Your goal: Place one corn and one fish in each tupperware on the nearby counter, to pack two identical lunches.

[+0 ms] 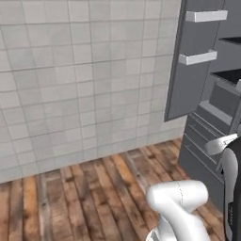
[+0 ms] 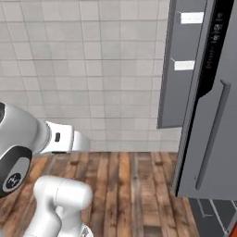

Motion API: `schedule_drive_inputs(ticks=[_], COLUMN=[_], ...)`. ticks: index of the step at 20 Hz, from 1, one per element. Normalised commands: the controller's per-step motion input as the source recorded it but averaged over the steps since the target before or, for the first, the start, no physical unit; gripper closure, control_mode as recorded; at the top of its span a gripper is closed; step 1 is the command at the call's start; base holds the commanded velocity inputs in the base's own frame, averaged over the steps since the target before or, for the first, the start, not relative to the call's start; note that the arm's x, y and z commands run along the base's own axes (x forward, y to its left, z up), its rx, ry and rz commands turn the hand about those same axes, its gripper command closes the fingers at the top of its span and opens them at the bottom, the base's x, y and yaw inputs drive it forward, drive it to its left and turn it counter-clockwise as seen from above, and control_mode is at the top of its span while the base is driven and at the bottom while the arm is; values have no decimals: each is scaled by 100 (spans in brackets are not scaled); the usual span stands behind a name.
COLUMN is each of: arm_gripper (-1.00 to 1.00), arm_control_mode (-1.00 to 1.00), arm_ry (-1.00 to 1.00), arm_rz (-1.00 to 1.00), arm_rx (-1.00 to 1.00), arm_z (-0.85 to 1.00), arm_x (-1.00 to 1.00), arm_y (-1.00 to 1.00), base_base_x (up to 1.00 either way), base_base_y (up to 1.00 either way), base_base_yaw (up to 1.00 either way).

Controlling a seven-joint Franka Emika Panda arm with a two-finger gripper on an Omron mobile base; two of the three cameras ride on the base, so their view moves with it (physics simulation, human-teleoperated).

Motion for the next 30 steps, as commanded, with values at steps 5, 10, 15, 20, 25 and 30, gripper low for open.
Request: schedule_drive_inputs(ticks=[5,10,15,20,25,30], arm_gripper=[-100,-100,-100,-100,-100,-100], arm_control_mode=[100,100,100,100,100,100], arm_ry=[0,0,0,0,0,0], arm_rz=[0,0,0,0,0,0], arm_rx=[0,0,0,0,0,0], arm_z=[0,0,0,0,0,0], arm_x=[0,0,0,0,0,0], arm_y=[0,0,0,0,0,0], base_base_x=[37,33,47,60,55,38], base_base_y=[-39,1,7,27,35,20], base_base_yaw=[-18,-28,-33,-35,-34,-37])
